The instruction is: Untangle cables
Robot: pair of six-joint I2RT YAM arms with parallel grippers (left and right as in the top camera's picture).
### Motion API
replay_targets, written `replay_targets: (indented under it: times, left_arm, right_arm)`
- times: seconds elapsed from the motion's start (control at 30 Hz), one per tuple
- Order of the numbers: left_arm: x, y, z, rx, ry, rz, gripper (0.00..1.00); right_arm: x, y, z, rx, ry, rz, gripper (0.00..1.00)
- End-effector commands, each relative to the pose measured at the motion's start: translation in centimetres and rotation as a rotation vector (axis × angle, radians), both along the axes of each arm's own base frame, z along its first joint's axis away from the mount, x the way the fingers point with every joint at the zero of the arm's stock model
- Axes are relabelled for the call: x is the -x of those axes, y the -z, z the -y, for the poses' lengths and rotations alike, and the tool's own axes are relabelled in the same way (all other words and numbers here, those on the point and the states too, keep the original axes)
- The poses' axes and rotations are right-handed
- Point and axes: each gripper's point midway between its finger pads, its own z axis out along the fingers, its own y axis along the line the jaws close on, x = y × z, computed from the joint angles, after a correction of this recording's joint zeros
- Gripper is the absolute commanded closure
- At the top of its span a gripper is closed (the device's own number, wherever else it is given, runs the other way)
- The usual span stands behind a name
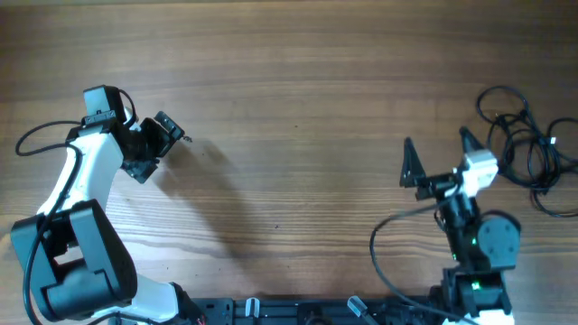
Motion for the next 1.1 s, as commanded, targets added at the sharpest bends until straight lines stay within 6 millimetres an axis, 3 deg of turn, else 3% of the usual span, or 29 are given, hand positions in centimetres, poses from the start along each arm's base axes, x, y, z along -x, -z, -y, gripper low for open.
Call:
replay_targets:
  times: [0.0,0.13,0.3,1.07]
  left_arm:
    - [-0.4,-0.7,-0.3,-0.011,-0.010,0.022,0.00]
    - [-0.4,-0.7,-0.3,-0.011,-0.010,0.022,0.00]
    - [-0.4,-0.7,-0.3,-0.011,-0.009,0.022,0.00]
    - [-0.4,-0.7,-0.3,-0.011,-0.010,0.022,0.00]
  right_arm:
    - [2.4,-0.5,-0.3,-0.002,-0.021,0.122,0.00]
    - [4.2,-0.2,-0.2,0.004,-0.018,0.167,0.00]
    - [3.3,6.1,-0.1,0.017,-0.012,-0.097,0.00]
    - [3.3,6.1,-0.1,0.019,-0.013,-0.096,0.00]
